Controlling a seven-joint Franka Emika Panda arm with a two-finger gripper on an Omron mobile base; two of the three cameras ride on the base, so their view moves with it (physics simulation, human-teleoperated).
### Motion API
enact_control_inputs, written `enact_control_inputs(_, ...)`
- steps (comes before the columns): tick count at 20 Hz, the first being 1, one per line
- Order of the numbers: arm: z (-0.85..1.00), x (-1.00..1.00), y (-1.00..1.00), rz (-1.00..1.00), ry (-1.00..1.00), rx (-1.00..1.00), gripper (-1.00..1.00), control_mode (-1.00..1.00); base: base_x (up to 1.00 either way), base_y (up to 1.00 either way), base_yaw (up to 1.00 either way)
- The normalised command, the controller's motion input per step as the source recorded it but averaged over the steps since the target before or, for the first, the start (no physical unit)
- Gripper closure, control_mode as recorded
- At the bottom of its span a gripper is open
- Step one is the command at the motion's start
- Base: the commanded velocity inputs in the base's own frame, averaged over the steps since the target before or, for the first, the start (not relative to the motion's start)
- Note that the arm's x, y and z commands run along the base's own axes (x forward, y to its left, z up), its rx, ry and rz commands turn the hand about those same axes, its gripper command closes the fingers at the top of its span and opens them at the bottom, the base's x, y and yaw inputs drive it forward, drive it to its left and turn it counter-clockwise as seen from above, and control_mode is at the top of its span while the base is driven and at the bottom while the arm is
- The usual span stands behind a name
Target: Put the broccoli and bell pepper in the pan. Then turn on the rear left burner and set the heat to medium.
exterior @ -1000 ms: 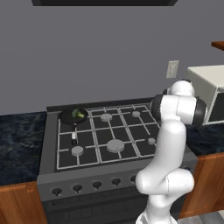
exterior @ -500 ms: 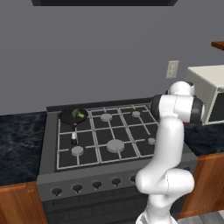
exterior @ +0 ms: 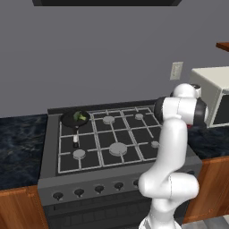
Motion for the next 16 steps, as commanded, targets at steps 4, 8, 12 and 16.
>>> enact_control_inputs(4,-0.31,0.0,0.0,0.0,0.0,0.0,-1.0,-1.0,0.0,0.0,0.0)
enact_control_inputs(8,-0.26,0.0,0.0,0.0,0.0,0.0,-1.0,-1.0,0.0,0.0,0.0)
enact_control_inputs(12,-0.18,0.0,0.0,0.0,0.0,0.0,-1.0,-1.0,0.0,0.0,0.0)
enact_control_inputs(16,-0.02,0.0,0.0,0.0,0.01,0.0,1.0,-1.0,0.0,0.0,0.0)
